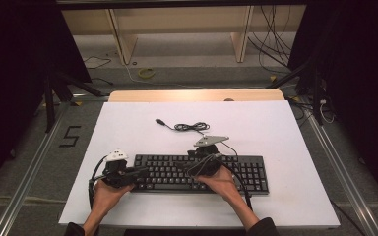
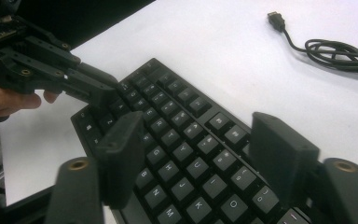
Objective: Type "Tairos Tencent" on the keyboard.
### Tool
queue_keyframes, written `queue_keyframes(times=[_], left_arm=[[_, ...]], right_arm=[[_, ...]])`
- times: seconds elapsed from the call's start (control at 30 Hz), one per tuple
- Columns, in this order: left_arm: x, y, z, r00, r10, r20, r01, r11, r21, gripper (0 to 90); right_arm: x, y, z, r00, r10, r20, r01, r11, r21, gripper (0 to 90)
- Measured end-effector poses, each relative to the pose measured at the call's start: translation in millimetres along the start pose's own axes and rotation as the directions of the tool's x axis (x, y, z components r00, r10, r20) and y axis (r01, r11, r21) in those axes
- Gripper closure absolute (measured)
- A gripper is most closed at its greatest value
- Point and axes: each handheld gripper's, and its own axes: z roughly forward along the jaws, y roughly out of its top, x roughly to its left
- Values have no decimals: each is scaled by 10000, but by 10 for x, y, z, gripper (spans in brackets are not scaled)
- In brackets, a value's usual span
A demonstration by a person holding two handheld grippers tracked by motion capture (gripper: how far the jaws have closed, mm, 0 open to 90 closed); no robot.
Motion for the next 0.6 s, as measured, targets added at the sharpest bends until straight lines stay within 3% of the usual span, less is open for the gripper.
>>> queue_keyframes(times=[0.17,0.33,0.6], left_arm=[[-16,8,-24,9980,-186,603,216,9985,-497,634],[-26,15,-53,9969,-310,719,385,9937,-1050,488],[-34,13,-75,9965,-328,768,431,9897,-1363,375]], right_arm=[[17,-7,17,9998,-56,166,54,9999,139,501],[34,-23,55,9992,-266,298,257,9992,297,620],[42,-66,125,9982,-405,448,374,9970,679,773]])
